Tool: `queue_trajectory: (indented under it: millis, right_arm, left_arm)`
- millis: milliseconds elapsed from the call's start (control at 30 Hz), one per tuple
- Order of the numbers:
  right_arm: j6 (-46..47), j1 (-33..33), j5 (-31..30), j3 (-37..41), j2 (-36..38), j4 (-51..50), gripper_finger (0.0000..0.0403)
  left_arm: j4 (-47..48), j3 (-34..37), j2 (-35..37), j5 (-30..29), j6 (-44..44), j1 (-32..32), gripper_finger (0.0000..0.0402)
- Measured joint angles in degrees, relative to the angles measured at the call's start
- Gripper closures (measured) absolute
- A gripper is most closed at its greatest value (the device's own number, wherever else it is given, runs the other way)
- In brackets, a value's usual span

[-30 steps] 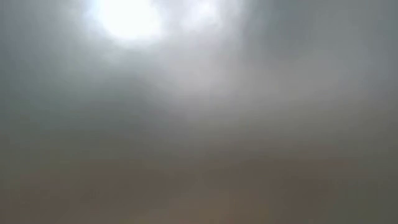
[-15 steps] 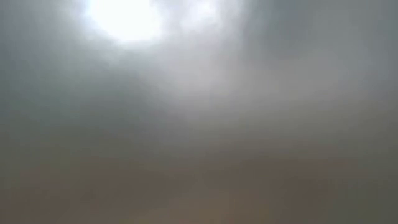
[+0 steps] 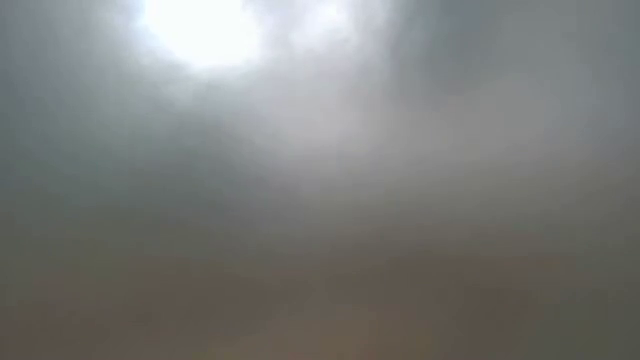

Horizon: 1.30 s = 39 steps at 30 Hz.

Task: Sort silverware by color (type)
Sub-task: Put the blue fork into the yellow bin

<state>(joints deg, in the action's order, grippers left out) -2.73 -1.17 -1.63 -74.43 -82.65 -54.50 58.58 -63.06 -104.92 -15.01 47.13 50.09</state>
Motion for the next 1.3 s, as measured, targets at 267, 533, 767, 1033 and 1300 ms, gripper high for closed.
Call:
queue_trajectory:
  millis: [267,533,767,1033,1300]
  right_arm:
    - [-1.7,0.0,0.0,0.0,0.0,0.0,0.0321]
    - [-2.0,0.0,0.0,0.0,0.0,0.4,0.0321]
    - [-2.6,0.0,0.0,0.0,0.0,0.9,0.0321]
    - [-2.0,0.0,0.0,0.0,0.0,0.9,0.0321]
    - [-4.0,-0.1,0.0,0.0,0.0,1.0,0.0321]
  left_arm:
    - [-0.5,0.0,0.2,-0.2,-0.3,0.0,0.0311]
    - [-0.5,0.0,0.2,-0.9,-0.3,-0.3,0.0311]
    - [0.7,-2.0,-0.8,-1.6,-1.2,-3.2,0.0311]
    - [3.6,-4.8,-1.8,2.5,-4.7,-5.6,0.0311]
    - [6.8,-6.8,-1.8,5.3,-6.7,-6.2,0.0311]
